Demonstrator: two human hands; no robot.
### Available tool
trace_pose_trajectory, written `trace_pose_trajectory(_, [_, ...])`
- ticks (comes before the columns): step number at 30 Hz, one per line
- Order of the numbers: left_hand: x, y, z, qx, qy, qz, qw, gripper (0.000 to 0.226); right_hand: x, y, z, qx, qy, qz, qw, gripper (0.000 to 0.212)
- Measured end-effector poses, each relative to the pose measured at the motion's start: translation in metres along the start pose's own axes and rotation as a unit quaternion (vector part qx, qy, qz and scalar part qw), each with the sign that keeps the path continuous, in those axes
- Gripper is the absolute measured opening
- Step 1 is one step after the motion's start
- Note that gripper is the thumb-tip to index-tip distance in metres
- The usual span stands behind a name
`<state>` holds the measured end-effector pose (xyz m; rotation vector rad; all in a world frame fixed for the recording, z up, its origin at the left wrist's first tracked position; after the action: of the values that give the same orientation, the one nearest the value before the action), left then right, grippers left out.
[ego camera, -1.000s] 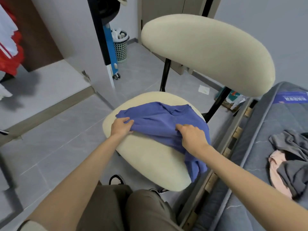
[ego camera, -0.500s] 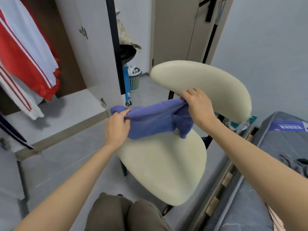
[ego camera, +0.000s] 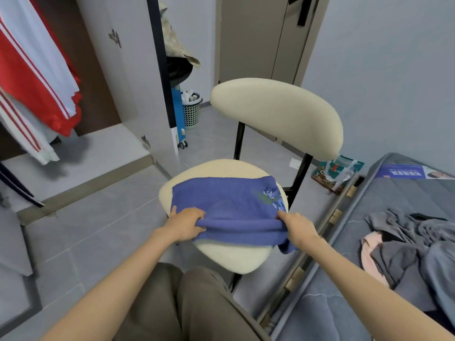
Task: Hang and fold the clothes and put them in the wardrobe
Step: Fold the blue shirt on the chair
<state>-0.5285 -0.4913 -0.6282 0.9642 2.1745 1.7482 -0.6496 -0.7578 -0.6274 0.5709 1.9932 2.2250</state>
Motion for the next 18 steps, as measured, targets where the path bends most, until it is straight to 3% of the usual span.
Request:
trace_pose_trajectory(2, [0.001, -0.001, 0.001, 0.096, 0.002, 0.038, 0.995, 0.022, 0.002, -0.007, -0.006, 0.002, -0.006, 0.024, 1.000, 0.046])
trace_pose_trajectory(5, [-0.005, 0.005, 0.005, 0.138, 0.012, 0.005, 0.990, 0.013, -0.005, -0.005, -0.008, 0.016, 0.002, 0.010, 1.000, 0.032])
trace_pose_trajectory(12, [-0.053, 0.030, 0.031, 0.193, 0.107, -0.104, 0.970, 0.018, -0.059, 0.039, 0.003, 0.029, 0.029, -0.125, 0.991, 0.047])
trace_pose_trajectory(18, [-0.110, 0.038, 0.061, 0.259, 0.193, -0.155, 0.934, 0.024, -0.137, 0.059, 0.015, 0.077, 0.046, -0.162, 0.983, 0.046])
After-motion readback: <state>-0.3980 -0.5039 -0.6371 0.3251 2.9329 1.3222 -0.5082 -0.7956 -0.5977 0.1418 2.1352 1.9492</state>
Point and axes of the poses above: each hand's wrist, its own x-axis away from the middle knuckle, its own y-axis out of the back of the hand, z = x × y, the point moved 4 cm from there along -x, towards the middle knuckle, and after that the axes turned 6 degrees about -z, right-handed, at the moved point
